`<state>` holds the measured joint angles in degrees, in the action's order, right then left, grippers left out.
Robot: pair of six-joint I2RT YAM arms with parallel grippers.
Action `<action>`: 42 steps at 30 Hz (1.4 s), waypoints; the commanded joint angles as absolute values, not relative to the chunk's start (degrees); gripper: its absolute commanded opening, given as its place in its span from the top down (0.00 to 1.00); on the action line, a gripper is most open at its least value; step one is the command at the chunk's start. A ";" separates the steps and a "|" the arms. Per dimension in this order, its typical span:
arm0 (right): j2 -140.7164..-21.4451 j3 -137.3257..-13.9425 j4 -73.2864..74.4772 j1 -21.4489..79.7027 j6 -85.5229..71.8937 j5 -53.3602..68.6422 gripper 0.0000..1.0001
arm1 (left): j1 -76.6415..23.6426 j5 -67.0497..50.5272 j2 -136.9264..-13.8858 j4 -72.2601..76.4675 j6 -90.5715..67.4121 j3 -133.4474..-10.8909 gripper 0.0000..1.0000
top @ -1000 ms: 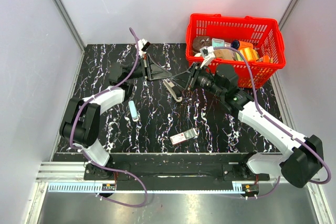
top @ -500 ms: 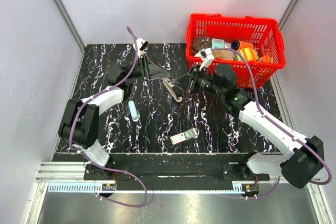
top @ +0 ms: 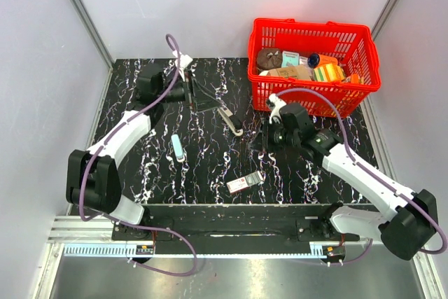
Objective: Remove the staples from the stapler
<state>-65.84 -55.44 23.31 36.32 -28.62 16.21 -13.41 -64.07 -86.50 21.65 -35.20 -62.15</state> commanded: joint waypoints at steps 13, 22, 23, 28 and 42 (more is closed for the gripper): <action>-77.51 -49.75 32.34 45.17 -28.21 3.17 1.00 | -20.65 -46.59 -83.41 -23.64 14.15 -64.25 0.04; -82.70 -50.18 32.87 47.55 -27.69 -1.13 1.00 | -22.76 -44.12 -82.97 -25.57 16.17 -64.42 0.05; -83.05 -50.27 32.87 47.55 -27.51 -1.23 0.99 | -22.94 -43.86 -83.06 -25.84 16.43 -64.42 0.05; -83.93 -50.45 32.78 47.72 -27.16 -1.49 0.96 | -23.47 -43.59 -82.88 -26.10 16.87 -64.51 0.05; -86.57 -52.21 32.08 47.81 -25.14 -3.08 0.93 | -25.22 -42.71 -83.06 -26.19 16.61 -64.51 0.06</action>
<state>-86.08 -49.54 32.82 47.16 -26.72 -1.08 -24.75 -43.40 -84.07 -27.35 16.05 -63.96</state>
